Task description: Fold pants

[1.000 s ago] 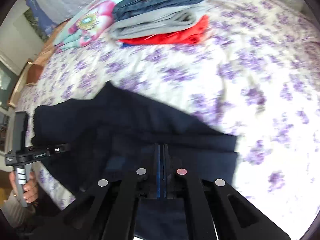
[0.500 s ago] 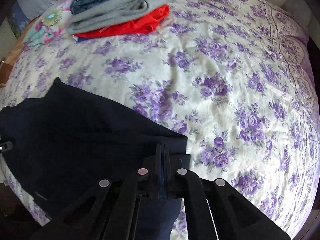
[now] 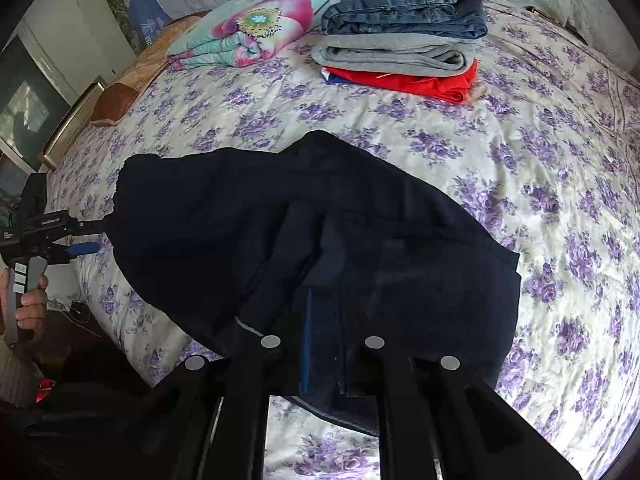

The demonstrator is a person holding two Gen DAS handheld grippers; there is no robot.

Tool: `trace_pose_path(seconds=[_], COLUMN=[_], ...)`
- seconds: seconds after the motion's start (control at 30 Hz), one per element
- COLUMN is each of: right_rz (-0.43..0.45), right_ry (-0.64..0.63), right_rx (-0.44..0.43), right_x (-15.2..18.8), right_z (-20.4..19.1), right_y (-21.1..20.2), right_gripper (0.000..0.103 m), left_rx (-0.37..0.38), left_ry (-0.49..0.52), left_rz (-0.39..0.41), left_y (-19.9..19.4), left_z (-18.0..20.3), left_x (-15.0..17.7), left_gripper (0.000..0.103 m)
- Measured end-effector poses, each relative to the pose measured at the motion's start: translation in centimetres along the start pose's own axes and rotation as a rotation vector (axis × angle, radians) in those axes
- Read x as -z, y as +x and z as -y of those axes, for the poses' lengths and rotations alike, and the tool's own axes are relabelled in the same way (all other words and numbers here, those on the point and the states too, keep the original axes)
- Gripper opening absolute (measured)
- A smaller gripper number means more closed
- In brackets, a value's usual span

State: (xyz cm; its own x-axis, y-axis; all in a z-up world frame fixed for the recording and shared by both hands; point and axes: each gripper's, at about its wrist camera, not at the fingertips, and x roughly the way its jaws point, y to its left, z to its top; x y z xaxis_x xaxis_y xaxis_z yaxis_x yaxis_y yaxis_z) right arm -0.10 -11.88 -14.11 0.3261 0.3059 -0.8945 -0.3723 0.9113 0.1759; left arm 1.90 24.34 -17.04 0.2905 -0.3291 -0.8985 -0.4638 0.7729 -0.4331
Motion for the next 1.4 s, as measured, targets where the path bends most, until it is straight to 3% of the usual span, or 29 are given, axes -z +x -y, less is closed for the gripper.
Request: trace_pose_path(seconds=[0.13,0.2,0.23,0.27,0.33,0.37,0.47,0.57,0.67,0.73,0.8,0.87,0.97,1.07,1.17,1.33,1.4], right_rz=[-0.006,-0.009,-0.012,-0.017,-0.033,-0.044,-0.043,-0.059,-0.110,-0.150,-0.203,-0.314,-0.346,-0.239,-0.194,-0.227,-0.178], right_ry=[-0.022,-0.005,0.007,0.021,0.048,0.058,0.055,0.031,-0.068,-0.107,-0.143,-0.186,-0.247,-0.220,-0.181,-0.163,-0.139], right_rx=[0.015,0.013,0.012,0.009,0.001,0.002,-0.036,-0.189,-0.290,-0.327,-0.298,-0.249,-0.242,-0.197,-0.143,-0.111,-0.125], right_x=[0.5,0.9,1.1,1.4,1.9,2.1,2.4,1.7,0.6,0.2,0.4,1.2,-0.2,-4.2,-7.6,-8.4,-8.5], right_z=[-0.6,-0.3,0.0,0.3,0.8,0.9,0.4,-1.5,-4.9,-6.4,-7.4,-8.3,-9.3,-8.5,-7.5,-7.4,-7.1], right_y=[0.0,-0.2,-0.1,-0.1,0.3,0.4,0.1,0.6,3.6,6.2,8.8,11.7,11.2,9.3,10.2,15.1,15.1], right_gripper=[0.011,0.012,0.012,0.012,0.012,0.013,0.015,0.018,0.020,0.012,0.009,0.008,0.008,0.008,0.008,0.005,0.005], left_rx=[0.019,0.036,0.038,0.037,-0.036,-0.010,0.003,-0.036,-0.003,0.028,0.041,0.033,0.017,0.033,0.028,0.030,0.023], left_ry=[0.015,0.024,0.028,0.038,0.068,0.095,0.160,0.225,0.236,0.224,0.214,0.214,0.205,0.205,0.230,0.251,0.279], left_rz=[-0.033,-0.021,-0.021,-0.024,-0.013,-0.018,0.040,0.061,0.067,0.072,0.071,0.067,0.065,0.070,0.086,0.097,0.105], left_y=[2.9,3.4,3.5,3.7,3.8,3.7,2.2,1.9,1.2,0.8,0.7,1.1,1.6,1.3,0.6,-0.2,-0.6], left_z=[1.5,2.1,2.8,3.4,4.8,5.3,6.7,7.7,7.7,7.3,7.0,6.9,6.8,6.9,7.5,8.7,9.7], left_x=[0.3,-0.2,-0.6,-1.0,-1.6,-1.8,-1.3,-0.5,-0.1,-0.1,-0.2,-0.3,-0.4,-0.4,0.0,0.3,0.6], left_gripper=[0.074,0.086,0.086,0.083,0.048,0.034,0.030,0.030,0.030,0.030,0.030,0.030,0.030,0.029,0.030,0.029,0.029])
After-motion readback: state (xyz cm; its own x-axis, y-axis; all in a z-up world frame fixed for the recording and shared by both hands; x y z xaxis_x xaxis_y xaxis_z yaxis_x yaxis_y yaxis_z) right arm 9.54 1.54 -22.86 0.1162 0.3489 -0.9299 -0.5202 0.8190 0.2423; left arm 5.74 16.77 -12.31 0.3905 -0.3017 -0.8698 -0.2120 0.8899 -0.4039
